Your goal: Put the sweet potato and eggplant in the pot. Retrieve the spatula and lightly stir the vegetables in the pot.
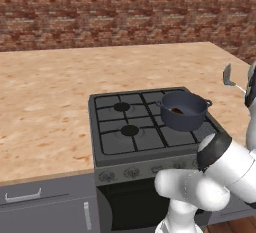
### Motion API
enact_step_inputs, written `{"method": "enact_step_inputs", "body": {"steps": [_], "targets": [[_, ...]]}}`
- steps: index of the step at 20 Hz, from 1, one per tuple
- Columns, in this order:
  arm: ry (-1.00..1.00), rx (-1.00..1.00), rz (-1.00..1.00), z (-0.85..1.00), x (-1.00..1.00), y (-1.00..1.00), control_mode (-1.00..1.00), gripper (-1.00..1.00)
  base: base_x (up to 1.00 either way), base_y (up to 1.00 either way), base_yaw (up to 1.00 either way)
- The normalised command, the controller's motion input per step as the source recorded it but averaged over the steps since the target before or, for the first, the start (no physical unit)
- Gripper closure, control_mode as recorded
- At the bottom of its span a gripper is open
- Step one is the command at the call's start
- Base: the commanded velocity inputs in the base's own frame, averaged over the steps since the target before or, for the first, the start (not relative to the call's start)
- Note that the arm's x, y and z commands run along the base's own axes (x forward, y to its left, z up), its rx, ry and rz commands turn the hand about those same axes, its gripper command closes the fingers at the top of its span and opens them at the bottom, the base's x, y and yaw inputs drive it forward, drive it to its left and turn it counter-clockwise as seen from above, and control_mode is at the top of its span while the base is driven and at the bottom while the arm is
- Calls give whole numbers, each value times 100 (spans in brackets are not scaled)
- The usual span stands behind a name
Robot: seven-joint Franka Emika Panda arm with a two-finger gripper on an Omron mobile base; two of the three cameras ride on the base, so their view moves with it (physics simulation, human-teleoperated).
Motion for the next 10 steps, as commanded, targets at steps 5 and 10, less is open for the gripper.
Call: {"method": "enact_step_inputs", "body": {"steps": [5,10], "targets": [[53,-23,4,54,64,0,-100,100,0,0,0],[50,-17,0,24,71,-7,-100,100,0,0,0]]}}
